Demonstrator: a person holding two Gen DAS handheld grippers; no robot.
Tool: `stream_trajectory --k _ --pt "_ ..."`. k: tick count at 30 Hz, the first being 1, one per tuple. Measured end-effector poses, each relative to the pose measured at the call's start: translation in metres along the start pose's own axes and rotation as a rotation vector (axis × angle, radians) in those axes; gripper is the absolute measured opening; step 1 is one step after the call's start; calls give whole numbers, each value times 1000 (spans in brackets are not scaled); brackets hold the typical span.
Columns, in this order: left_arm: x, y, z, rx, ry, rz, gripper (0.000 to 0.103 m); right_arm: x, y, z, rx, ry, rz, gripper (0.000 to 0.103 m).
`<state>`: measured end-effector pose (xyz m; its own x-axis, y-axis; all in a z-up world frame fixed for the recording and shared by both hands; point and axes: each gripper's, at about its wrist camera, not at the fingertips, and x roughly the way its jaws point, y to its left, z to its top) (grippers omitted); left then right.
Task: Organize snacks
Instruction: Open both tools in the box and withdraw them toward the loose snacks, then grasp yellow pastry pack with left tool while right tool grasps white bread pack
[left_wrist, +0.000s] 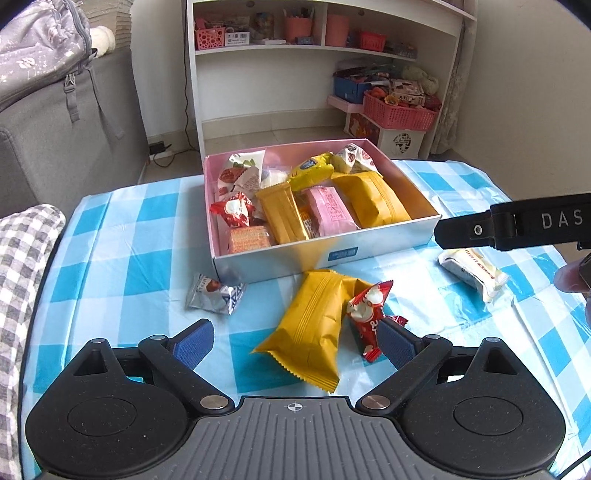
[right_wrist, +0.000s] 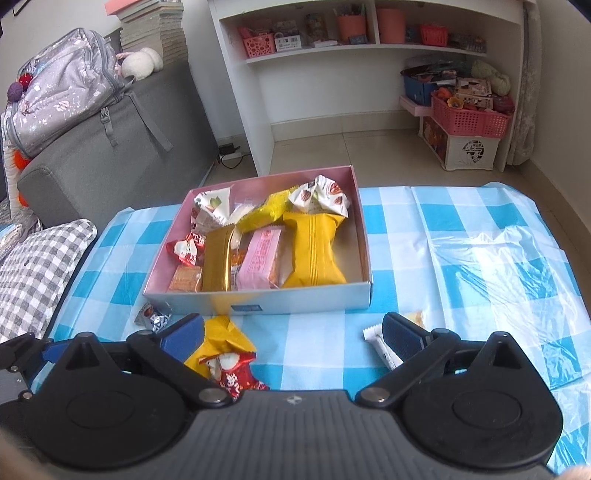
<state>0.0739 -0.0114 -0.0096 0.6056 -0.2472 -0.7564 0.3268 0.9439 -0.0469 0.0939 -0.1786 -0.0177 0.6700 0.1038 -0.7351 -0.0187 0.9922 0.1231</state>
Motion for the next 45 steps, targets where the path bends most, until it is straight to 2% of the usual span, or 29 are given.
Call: stream_trajectory --k 7,14,20,27,36,39,45 --pt "4 5 -21 12 22 -17 96 -1 -5 -26 -42 11 -13 103" --pt "19 9 -37 68 55 -23 96 8 -21 -44 -91 69 -44 103" --pt "31 8 -38 90 25 -18 96 13 -33 -50 -92 97 -47 103" --pt "39 9 -32 84 -37 -57 96 20 -50 -54 -131 69 -102 103" --pt "51 13 -20 10 -60 -82 94 44 -72 -51 -111 49 -115 102" --pt "57 10 -17 14 -48 -95 89 52 -75 -53 -114 63 -133 101" --pt "68 6 -16 27 -5 -91 72 55 -74 -54 -118 33 -118 101"
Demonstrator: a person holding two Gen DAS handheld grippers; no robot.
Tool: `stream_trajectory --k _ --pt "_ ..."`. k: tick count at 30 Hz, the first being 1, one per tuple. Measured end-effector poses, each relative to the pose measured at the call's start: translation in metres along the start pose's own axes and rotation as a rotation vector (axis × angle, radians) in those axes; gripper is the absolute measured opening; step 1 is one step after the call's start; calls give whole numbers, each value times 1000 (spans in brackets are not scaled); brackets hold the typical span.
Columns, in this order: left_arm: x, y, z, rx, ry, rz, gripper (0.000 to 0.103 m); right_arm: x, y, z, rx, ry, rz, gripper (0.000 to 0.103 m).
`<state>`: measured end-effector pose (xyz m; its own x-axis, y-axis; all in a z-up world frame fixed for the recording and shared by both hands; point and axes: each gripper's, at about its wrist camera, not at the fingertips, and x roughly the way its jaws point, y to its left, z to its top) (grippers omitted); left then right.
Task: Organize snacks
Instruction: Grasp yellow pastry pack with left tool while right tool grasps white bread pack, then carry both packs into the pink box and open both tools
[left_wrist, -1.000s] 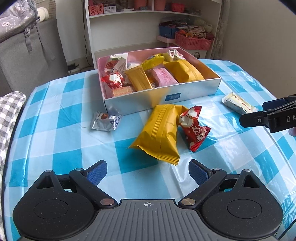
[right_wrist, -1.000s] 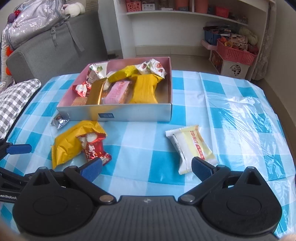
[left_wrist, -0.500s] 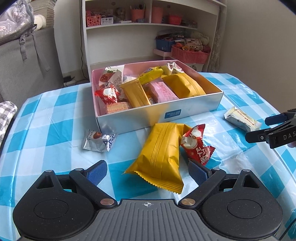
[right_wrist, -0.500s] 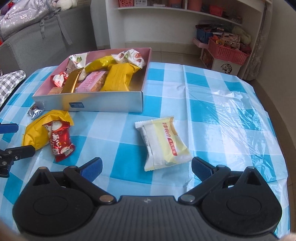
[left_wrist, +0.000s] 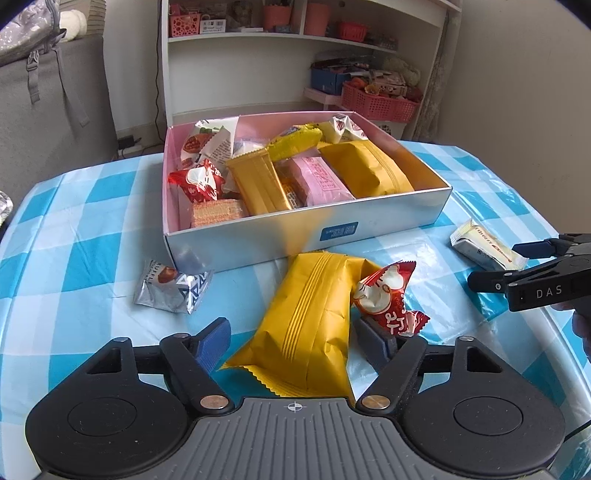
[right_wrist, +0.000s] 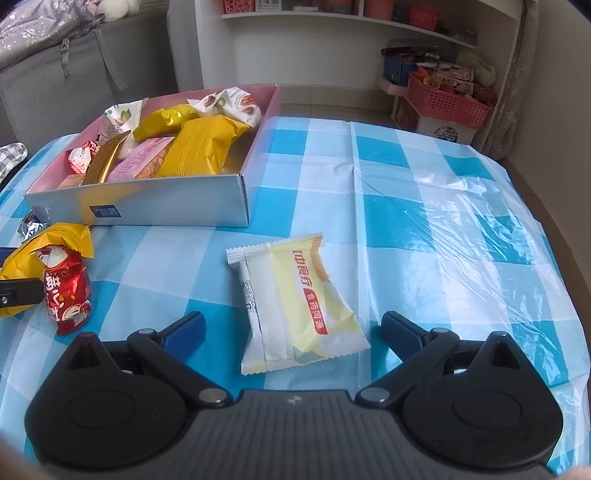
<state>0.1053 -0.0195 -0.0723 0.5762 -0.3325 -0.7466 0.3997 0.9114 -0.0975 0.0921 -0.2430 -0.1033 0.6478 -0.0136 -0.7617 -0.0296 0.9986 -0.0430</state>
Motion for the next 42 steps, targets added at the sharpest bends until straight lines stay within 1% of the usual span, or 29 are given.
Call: stream_trajectory --k 3,4,6,9,11,13,14,16,19,22,27,34,39,42 --pt "3 0 0 -3 19 9 65 0 1 0 9 -8 3 101" --pt "4 0 0 -4 24 14 62 0 2 1 9 -10 3 99" --pt "4 0 0 -12 30 14 61 0 3 2 7 -15 4 95" --pt "2 0 1 -30 35 8 56 -1 7 3 -3 -16 2 89" --pt "1 -1 2 -40 36 7 52 -1 10 4 -14 -20 11 82" --pt "0 -2 2 -42 36 10 51 -3 11 4 -15 -19 25 72" --pt "0 -3 2 -44 39 14 50 -3 13 5 -21 -18 29 69" --pt "0 -3 3 -58 45 20 49 -5 16 5 -30 -16 35 60" --pt "-1 -4 4 -75 53 28 47 -6 21 7 -40 -7 45 51" --pt "-2 -6 5 -82 58 35 45 -7 26 8 -46 3 59 47" --pt "-3 -3 7 -116 79 30 44 -9 36 12 -42 35 64 44" --pt "-9 0 8 -127 79 34 43 -12 47 15 -24 86 82 44" --pt "-13 5 10 -149 77 35 43 -14 47 17 45 126 103 44" --pt "-17 7 11 -168 75 31 43 -15 44 18 109 150 136 44"
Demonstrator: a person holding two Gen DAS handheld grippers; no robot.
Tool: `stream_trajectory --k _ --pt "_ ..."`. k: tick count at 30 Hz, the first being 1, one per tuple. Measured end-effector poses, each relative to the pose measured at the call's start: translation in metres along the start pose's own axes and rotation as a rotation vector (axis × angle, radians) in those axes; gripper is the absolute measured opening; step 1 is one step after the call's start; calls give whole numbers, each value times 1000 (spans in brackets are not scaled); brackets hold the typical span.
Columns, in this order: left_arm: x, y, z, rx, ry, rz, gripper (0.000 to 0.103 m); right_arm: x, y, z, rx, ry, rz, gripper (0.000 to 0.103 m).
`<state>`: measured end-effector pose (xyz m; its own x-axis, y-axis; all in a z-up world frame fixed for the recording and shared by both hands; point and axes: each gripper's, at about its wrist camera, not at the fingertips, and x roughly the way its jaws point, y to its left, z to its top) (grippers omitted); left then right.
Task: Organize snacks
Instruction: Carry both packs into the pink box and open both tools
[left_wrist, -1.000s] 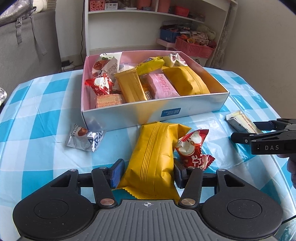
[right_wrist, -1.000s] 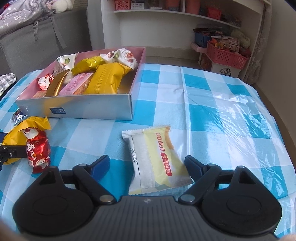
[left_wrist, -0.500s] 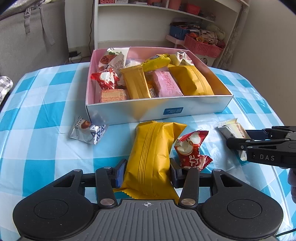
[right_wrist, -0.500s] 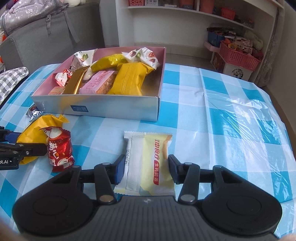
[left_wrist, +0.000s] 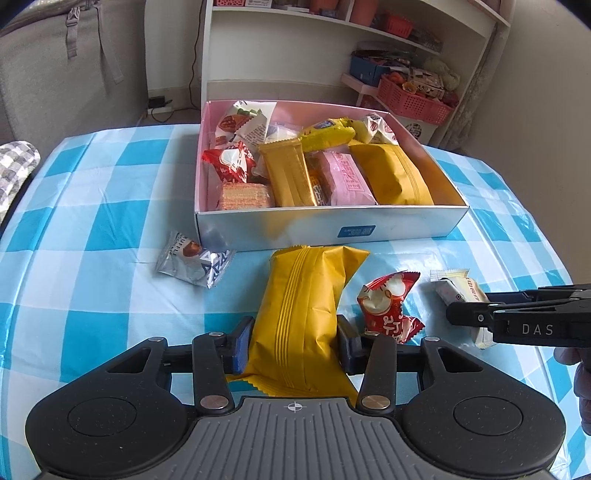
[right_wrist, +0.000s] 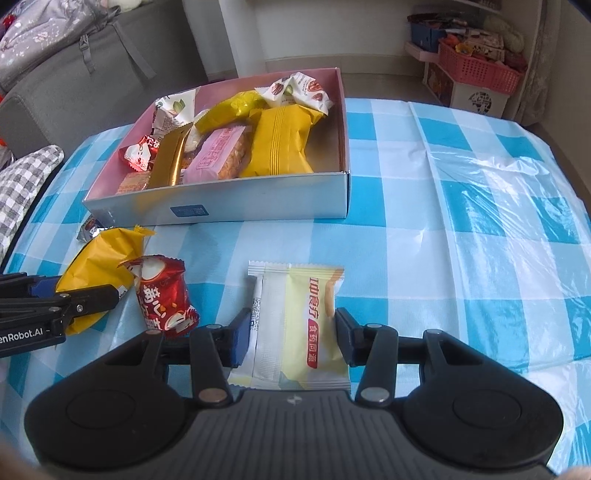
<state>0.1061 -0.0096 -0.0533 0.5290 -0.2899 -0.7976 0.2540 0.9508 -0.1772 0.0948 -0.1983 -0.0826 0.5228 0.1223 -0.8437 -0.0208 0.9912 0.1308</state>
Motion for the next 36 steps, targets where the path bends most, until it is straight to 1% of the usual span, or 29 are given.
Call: stream_trajectory --k 7,15,23,27,30,36 --pt "-11 2 2 -22 -14 -6 42 -6 -5 2 106 18 80 43" --pt "-27 1 9 -38 -55 -28 42 -22 -8 9 166 -22 138 43" --pt "-35 5 26 -97 -115 -39 42 -35 -16 25 233 -111 145 43" --pt "-33 5 41 -105 -138 -15 42 -37 -14 38 243 -157 133 43" --pt "-28 6 54 -109 -148 4 42 -31 -10 50 268 -171 137 43" --pt "-14 7 76 -94 -178 34 42 -15 3 76 228 -205 118 43"
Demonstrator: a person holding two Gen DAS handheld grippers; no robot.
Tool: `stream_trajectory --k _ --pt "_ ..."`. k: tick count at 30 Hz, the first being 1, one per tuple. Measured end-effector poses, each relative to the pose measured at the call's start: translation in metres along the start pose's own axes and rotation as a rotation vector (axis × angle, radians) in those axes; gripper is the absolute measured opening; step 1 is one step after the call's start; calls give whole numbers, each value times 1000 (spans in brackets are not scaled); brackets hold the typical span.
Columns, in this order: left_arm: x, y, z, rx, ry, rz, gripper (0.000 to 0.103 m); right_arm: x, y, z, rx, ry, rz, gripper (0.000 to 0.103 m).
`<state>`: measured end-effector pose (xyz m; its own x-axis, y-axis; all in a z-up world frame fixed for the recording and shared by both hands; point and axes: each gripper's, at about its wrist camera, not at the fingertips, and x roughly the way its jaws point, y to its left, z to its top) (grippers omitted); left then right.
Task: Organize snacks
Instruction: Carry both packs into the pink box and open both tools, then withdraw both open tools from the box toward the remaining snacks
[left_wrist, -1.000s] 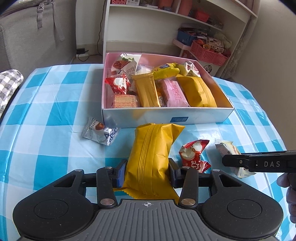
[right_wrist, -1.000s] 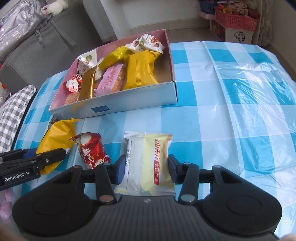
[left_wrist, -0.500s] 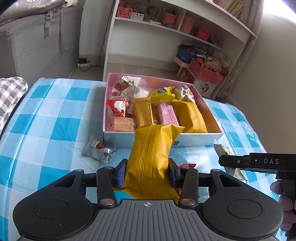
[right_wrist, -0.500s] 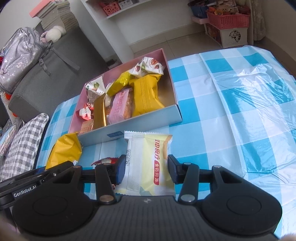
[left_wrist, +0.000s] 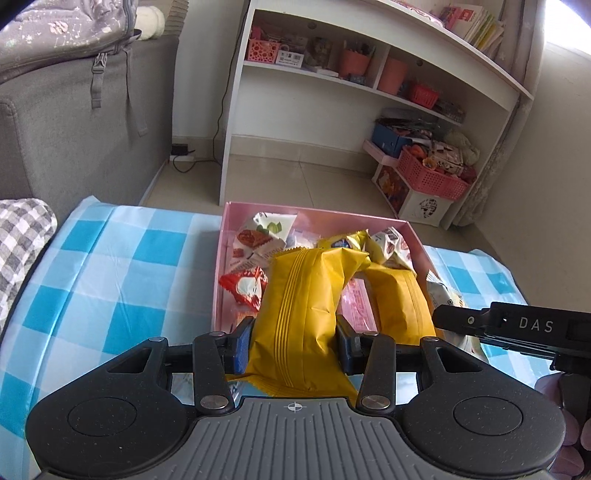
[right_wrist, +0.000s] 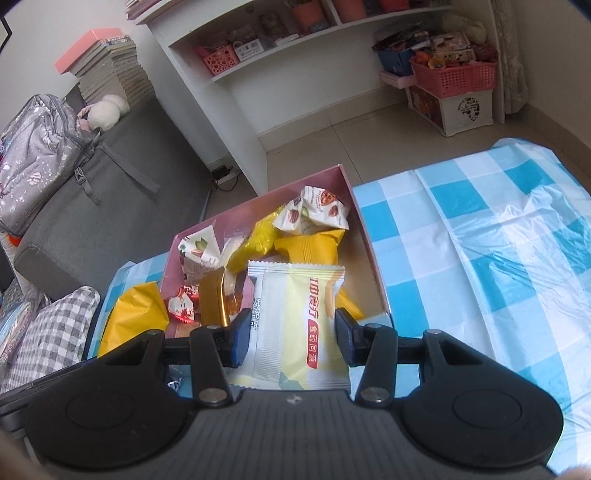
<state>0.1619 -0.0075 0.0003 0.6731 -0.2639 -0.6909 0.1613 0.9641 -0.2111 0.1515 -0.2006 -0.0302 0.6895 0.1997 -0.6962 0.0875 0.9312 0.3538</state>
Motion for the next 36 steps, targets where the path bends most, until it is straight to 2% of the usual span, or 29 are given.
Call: stream_trajectory --k 9,23,25,27,30,36 --pt "31 4 7 45 -15 64 42 29 11 16 -31 -16 -24 43" --pt "49 0 14 100 -52 68 41 42 26 20 -85 -24 -66 45" --pt "48 -2 15 116 -62 77 43 41 26 20 -83 -33 -74 49" --pt "47 -4 16 128 -61 80 50 39 25 21 -76 -40 -71 60" --pt "44 -4 15 127 -65 72 72 36 24 20 -76 -45 -69 65" --pt "36 -4 12 129 -54 65 83 25 19 20 -57 -52 -72 76"
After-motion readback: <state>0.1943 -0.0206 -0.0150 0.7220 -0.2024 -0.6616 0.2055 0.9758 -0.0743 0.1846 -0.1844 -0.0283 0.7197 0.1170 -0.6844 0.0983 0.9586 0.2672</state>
